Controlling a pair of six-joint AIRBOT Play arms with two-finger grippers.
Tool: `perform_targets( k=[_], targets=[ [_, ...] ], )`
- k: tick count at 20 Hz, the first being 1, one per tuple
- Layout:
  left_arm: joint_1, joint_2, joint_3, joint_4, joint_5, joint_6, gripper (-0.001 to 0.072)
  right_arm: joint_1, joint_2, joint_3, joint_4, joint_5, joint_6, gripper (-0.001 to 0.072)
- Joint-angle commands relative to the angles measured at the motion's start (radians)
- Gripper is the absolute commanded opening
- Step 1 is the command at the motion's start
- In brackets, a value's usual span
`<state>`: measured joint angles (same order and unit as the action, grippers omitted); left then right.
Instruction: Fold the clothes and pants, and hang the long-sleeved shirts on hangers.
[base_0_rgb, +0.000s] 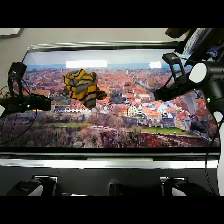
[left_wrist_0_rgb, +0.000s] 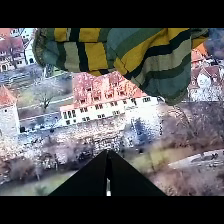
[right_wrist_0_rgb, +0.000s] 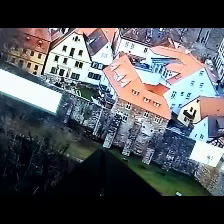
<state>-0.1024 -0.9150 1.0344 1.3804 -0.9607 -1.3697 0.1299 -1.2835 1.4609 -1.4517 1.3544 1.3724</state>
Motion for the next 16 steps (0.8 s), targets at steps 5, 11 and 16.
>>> perform_targets(
  k=[5, 11, 16],
  targets=[
    [0.001, 0.001, 0.0, 0.0, 0.0, 0.0, 0.0021, 0.001, 0.001, 0.0, 0.0, 0.0, 0.0, 0.0027],
    [0.001, -0.005, -0.001, 0.0, 0.039, -0.017, 0.0212, 0.001, 0.0, 0.0, 0.0, 0.0, 0.0, 0.0027],
    [0.036, -0.105, -0.003, -0.027, 0.124, -0.389, 0.072, 0.001, 0.0, 0.0, 0.0, -0.002, 0.0, 0.0027]
  ],
)
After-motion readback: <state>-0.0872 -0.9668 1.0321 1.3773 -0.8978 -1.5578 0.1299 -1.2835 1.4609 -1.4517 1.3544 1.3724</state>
